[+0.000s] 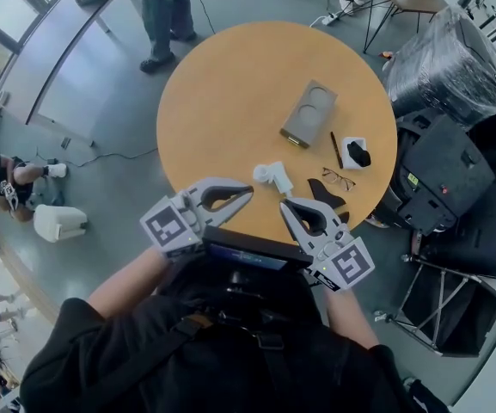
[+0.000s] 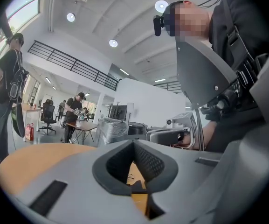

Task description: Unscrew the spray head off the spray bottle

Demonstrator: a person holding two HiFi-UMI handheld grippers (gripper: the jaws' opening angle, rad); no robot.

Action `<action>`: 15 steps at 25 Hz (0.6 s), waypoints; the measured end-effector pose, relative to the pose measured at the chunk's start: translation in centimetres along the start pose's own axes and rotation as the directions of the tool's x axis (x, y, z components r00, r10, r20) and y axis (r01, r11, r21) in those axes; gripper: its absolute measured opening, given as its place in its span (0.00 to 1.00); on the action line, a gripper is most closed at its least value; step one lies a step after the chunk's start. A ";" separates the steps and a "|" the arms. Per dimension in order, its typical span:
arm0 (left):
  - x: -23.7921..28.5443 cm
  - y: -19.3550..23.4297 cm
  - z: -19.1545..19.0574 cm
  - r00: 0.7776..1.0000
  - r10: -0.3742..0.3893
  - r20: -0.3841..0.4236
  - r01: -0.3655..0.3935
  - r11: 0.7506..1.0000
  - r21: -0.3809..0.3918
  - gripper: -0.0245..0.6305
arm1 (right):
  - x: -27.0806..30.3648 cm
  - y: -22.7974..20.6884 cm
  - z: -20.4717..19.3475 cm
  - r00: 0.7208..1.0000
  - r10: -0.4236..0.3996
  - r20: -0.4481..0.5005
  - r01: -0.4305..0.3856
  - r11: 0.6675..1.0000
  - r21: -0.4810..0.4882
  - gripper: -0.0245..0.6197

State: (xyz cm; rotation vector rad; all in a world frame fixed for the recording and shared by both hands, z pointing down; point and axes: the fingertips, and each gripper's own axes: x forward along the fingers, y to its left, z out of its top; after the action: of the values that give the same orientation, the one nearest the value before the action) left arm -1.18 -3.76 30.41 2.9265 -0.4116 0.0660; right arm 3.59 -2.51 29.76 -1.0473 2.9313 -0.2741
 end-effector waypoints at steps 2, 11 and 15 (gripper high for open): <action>-0.1 -0.1 -0.2 1.000 -0.004 -0.003 0.004 1.000 0.000 0.04 | -0.1 0.0 0.3 1.000 -0.001 0.007 0.001 1.000 -0.004 0.05; -0.3 -0.1 -0.9 1.000 -0.015 -0.007 0.015 1.000 -0.002 0.04 | -0.4 -0.1 -0.3 1.000 -0.002 -0.013 0.002 1.000 -0.023 0.05; -0.4 -0.6 -0.7 1.000 -0.022 -0.014 0.022 1.000 -0.005 0.04 | -0.6 0.1 -0.5 1.000 -0.008 -0.016 0.007 1.000 -0.020 0.05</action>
State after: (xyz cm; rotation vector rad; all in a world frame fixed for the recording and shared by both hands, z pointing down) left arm -1.37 -2.94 30.99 2.9235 -0.3774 0.0819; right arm 3.99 -1.96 30.21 -1.0636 2.9510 -0.2543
